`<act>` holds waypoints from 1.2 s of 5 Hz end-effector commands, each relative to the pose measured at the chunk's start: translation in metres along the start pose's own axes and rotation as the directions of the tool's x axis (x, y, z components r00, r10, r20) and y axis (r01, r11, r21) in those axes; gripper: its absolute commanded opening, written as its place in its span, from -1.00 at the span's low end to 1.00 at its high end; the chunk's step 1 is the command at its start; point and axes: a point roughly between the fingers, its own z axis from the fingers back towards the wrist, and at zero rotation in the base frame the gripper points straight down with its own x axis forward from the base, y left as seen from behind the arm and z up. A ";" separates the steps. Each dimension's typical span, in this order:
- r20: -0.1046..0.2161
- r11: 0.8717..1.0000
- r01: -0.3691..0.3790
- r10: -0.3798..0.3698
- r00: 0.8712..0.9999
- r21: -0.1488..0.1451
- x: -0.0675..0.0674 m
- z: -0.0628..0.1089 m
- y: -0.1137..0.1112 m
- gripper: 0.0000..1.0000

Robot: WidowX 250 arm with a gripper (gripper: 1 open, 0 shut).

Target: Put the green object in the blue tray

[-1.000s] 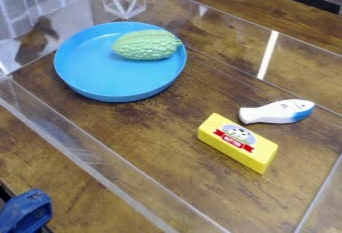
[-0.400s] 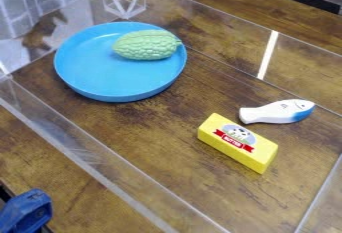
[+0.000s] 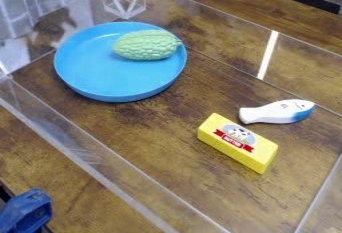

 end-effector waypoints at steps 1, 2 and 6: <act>0.030 0.997 -0.014 0.011 0.999 0.078 -0.010 0.036 0.003 1.00; 0.034 0.997 0.009 -0.012 0.999 0.081 -0.018 0.037 0.012 1.00; 0.021 0.996 -0.054 0.053 0.998 0.078 -0.017 0.055 -0.006 1.00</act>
